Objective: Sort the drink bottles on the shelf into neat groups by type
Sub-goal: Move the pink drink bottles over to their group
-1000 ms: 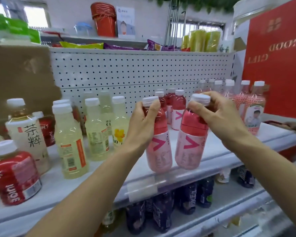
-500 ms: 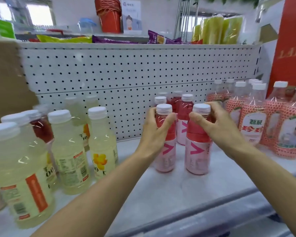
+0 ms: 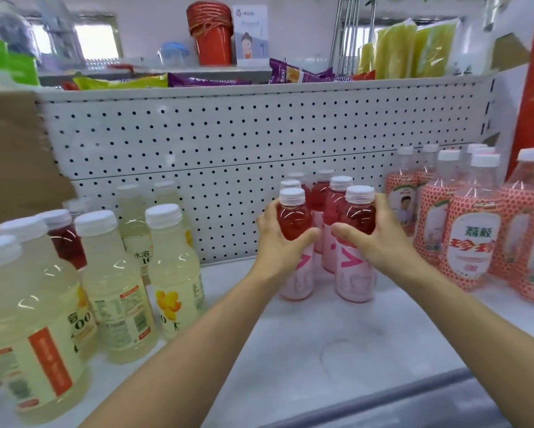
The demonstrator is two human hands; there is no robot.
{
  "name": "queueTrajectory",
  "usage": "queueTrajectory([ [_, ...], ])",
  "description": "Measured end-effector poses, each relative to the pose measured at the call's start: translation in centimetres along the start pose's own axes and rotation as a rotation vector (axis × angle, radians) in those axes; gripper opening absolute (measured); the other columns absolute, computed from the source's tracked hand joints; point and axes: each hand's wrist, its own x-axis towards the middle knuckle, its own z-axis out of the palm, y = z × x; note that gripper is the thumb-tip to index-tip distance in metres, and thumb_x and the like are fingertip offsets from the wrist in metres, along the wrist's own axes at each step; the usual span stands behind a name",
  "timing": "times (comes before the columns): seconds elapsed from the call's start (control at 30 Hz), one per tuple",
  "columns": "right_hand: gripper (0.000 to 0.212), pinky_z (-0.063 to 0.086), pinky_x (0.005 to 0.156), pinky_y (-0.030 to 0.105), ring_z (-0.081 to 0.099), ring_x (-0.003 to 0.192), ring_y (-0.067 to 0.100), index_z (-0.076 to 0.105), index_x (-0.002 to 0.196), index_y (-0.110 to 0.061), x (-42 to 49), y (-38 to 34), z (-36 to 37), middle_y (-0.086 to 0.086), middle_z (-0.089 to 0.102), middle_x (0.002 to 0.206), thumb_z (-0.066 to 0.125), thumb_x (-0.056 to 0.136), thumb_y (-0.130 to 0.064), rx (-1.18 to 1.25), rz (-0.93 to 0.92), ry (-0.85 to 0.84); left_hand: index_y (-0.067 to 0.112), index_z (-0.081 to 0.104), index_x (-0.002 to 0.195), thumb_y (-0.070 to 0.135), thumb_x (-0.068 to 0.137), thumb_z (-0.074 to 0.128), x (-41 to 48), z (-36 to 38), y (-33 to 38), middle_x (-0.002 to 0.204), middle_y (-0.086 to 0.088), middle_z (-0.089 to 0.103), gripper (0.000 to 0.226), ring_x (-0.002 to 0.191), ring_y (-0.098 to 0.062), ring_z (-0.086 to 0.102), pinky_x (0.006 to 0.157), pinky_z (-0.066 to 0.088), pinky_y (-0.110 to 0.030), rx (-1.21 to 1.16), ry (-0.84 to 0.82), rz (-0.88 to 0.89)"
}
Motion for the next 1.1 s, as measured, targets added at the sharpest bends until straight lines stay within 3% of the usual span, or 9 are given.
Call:
queueTrajectory([
  [0.17,0.057,0.046,0.096,0.038,0.054,0.11,0.016,0.036,0.12,-0.027,0.8,0.4,0.4,-0.009,0.053,0.112,0.077,0.082,-0.034,0.012,-0.008,-0.015,0.033,0.033,0.142,0.026,0.081,0.08,-0.1,0.6,0.3,0.134,0.006,0.034,0.077,0.124,-0.01,0.044,0.102,0.043,-0.024,-0.016,0.018,-0.006],
  [0.27,0.059,0.045,0.099,0.039,0.053,0.116,0.019,0.035,0.125,-0.025,0.8,0.4,0.2,-0.001,0.053,0.124,0.075,0.083,-0.036,0.003,0.01,-0.046,0.03,0.03,0.146,0.024,0.084,0.078,-0.7,0.5,1.0,0.139,0.002,0.032,0.079,0.123,-0.011,0.042,0.071,0.046,-0.002,-0.024,0.009,-0.031],
  [0.37,0.066,0.039,0.106,0.039,0.048,0.127,0.023,0.029,0.136,-0.023,0.6,0.3,-0.3,0.005,0.048,0.136,0.072,0.087,-0.035,-0.047,0.046,-0.108,0.031,0.024,0.15,0.025,0.086,0.076,-1.3,0.5,1.9,0.14,0.002,0.031,0.082,0.124,-0.012,0.041,0.104,0.044,-0.027,0.064,0.013,-0.078],
  [0.43,0.079,0.031,0.111,0.036,0.038,0.136,0.022,0.019,0.149,-0.023,-0.1,0.5,-0.6,0.005,0.038,0.147,0.07,0.089,-0.028,-0.064,0.058,-0.137,0.03,0.019,0.153,0.025,0.088,0.073,-2.1,0.3,2.8,0.148,-0.001,0.028,0.085,0.133,-0.015,0.039,0.115,0.035,-0.042,0.111,0.009,-0.128],
  [0.57,0.089,0.015,0.117,0.033,0.016,0.145,0.017,0.008,0.155,-0.02,-2.9,0.2,-0.9,0.003,0.016,0.157,0.068,0.09,-0.022,-0.117,0.005,-0.061,0.032,0.012,0.156,0.03,0.09,0.07,-6.2,-1.2,4.8,0.161,0.007,0.017,0.088,0.131,0.003,0.039,0.112,0.029,-0.034,0.058,0.032,-0.133],
  [0.67,0.081,0.01,0.114,0.024,0.016,0.141,0.012,0.021,0.152,-0.015,-4.7,-1.4,-0.7,0.004,0.023,0.154,0.069,0.087,-0.015,-0.145,-0.226,0.024,0.032,0.02,0.154,0.035,0.09,0.069,-10.0,-3.0,4.9,0.16,0.011,0.025,0.081,0.142,-0.003,0.029,0.116,0.026,-0.032,0.156,0.104,-0.063],
  [0.87,0.067,0.019,0.11,0.018,0.031,0.134,0.01,0.035,0.146,-0.02,-7.4,-5.5,1.5,-0.006,0.038,0.141,0.068,0.088,-0.016,-0.01,-0.403,-0.194,0.027,0.042,0.142,0.032,0.09,0.069,-15.5,-8.2,4.5,0.14,0.01,0.045,0.059,0.133,-0.002,0.042,0.116,0.035,-0.035,0.444,0.168,0.085],
  [1.0,0.07,0.032,0.115,0.039,0.034,0.136,0.008,0.029,0.149,-0.028,-8.3,-8.5,4.3,-0.009,0.037,0.144,0.067,0.091,-0.024,0.075,-0.405,-0.391,0.028,0.045,0.138,0.024,0.091,0.069,-16.5,-12.4,6.9,0.135,0.015,0.045,0.053,0.127,0.0,0.043,0.108,0.031,-0.02,0.522,0.309,0.218],
  [1.1,0.073,0.034,0.114,0.041,0.036,0.136,0.009,0.024,0.151,-0.031,-7.7,-11.0,6.4,-0.008,0.035,0.149,0.067,0.091,-0.03,0.058,-0.406,-0.472,0.024,0.043,0.141,0.017,0.089,0.071,-14.6,-17.1,9.1,0.133,0.01,0.04,0.06,0.122,-0.007,0.043,0.11,0.032,-0.028,0.705,0.374,0.257],
])
